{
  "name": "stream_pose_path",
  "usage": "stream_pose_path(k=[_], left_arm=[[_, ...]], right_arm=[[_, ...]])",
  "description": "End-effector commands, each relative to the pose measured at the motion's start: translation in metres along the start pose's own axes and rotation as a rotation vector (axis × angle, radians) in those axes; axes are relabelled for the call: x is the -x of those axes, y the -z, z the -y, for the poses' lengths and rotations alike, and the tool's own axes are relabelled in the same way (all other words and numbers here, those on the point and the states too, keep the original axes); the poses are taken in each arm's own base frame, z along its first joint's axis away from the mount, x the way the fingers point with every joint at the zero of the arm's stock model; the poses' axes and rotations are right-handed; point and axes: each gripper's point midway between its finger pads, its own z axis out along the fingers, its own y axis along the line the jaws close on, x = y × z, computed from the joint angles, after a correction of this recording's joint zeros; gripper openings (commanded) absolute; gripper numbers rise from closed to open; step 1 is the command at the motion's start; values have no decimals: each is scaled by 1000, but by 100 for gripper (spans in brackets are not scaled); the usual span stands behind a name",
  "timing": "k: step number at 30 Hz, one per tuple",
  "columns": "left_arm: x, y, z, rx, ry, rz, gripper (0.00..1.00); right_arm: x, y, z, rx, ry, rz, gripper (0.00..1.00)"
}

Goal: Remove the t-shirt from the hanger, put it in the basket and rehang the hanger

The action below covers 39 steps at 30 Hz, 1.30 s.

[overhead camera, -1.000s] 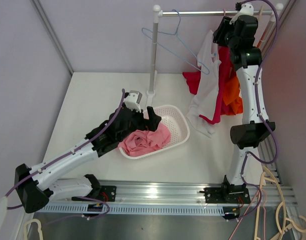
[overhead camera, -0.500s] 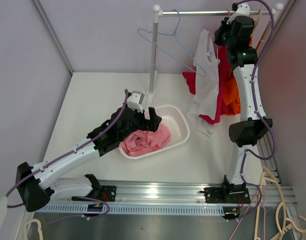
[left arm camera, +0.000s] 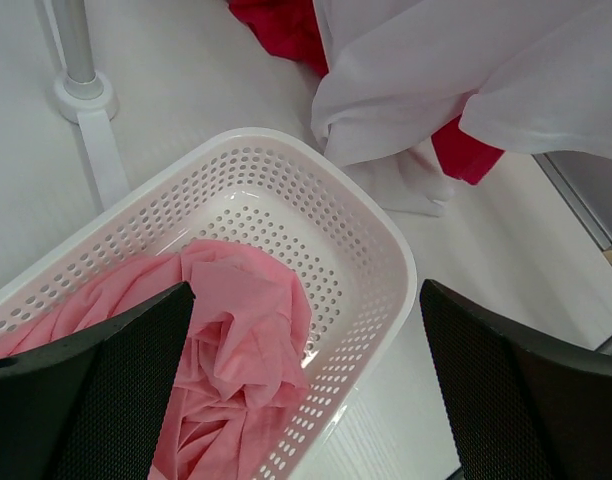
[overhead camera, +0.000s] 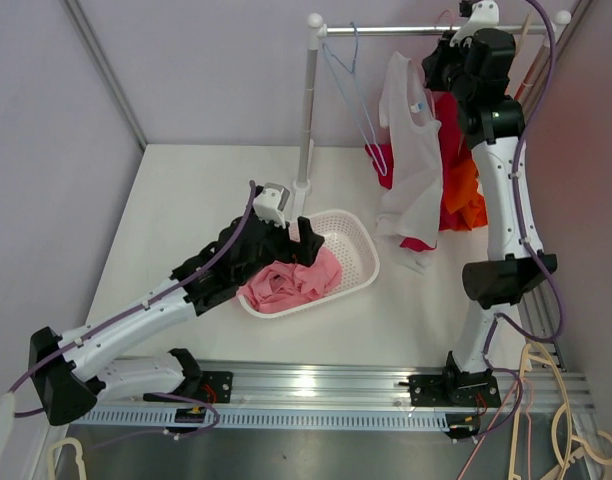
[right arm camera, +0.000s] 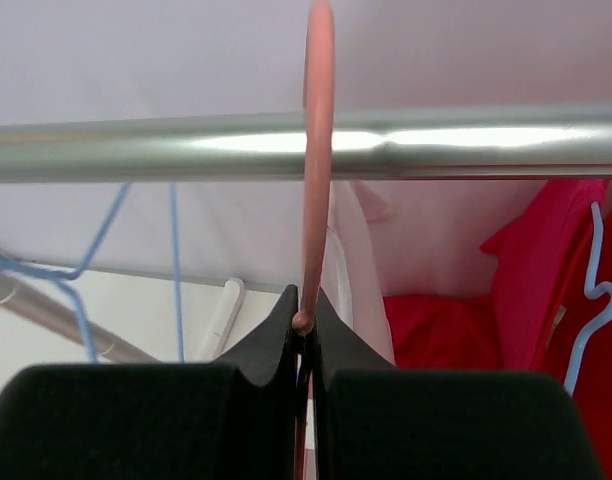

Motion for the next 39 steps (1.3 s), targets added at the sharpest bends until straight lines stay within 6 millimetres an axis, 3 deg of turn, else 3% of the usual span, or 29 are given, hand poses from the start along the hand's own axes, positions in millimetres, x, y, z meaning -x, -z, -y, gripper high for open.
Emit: stream_pose_path(k=[1, 2, 3, 5, 11, 12, 14, 15, 16, 17, 18, 19, 20, 22, 27, 30, 32, 35, 39], left_arm=[[32, 12, 21, -74, -36, 86, 100], [33, 13, 23, -82, -47, 91, 99], [36, 15, 28, -98, -67, 107, 99], [40, 19, 35, -124, -91, 128, 100], [57, 41, 87, -342, -181, 240, 99], [55, 47, 100, -393, -192, 248, 99], [60, 57, 120, -472, -228, 304, 99], [49, 63, 134, -520, -267, 304, 99], [48, 67, 142, -542, -277, 321, 99], [52, 72, 153, -574, -281, 355, 100], [38, 77, 169, -623, -314, 346, 99], [34, 80, 179, -649, -321, 349, 100], [35, 84, 188, -672, -335, 383, 99], [8, 88, 211, -746, -379, 369, 99], [-37, 106, 253, -958, -377, 361, 100], [-59, 104, 272, -1031, -357, 311, 100], [-68, 91, 283, -1018, -359, 283, 99], [-67, 75, 291, -976, -348, 297, 99], [-40, 63, 301, -904, -323, 349, 99]], right_arm=[[77, 74, -34, 87, 73, 180, 0], [67, 74, -31, 57, 71, 157, 0], [73, 89, -30, 43, 68, 162, 0], [70, 100, -22, -4, 33, 134, 0], [-3, 129, -20, -61, -91, -129, 0], [-31, 128, -16, -104, -100, -192, 0], [-34, 151, -16, -130, -147, -172, 0], [-62, 154, -10, -170, -162, -224, 0], [-54, 174, -7, -200, -180, -178, 0], [-57, 180, -6, -212, -203, -162, 0], [-59, 187, -5, -235, -256, -147, 0], [-74, 192, -2, -261, -269, -165, 0], [-68, 207, 0, -272, -302, -132, 0], [-69, 222, 3, -303, -366, -114, 0], [-67, 246, 0, -297, -380, -112, 0], [-63, 254, -1, -286, -383, -105, 0], [-60, 258, -4, -265, -389, -101, 0], [-58, 262, -9, -237, -395, -98, 0], [-61, 261, -13, -223, -392, -112, 0]])
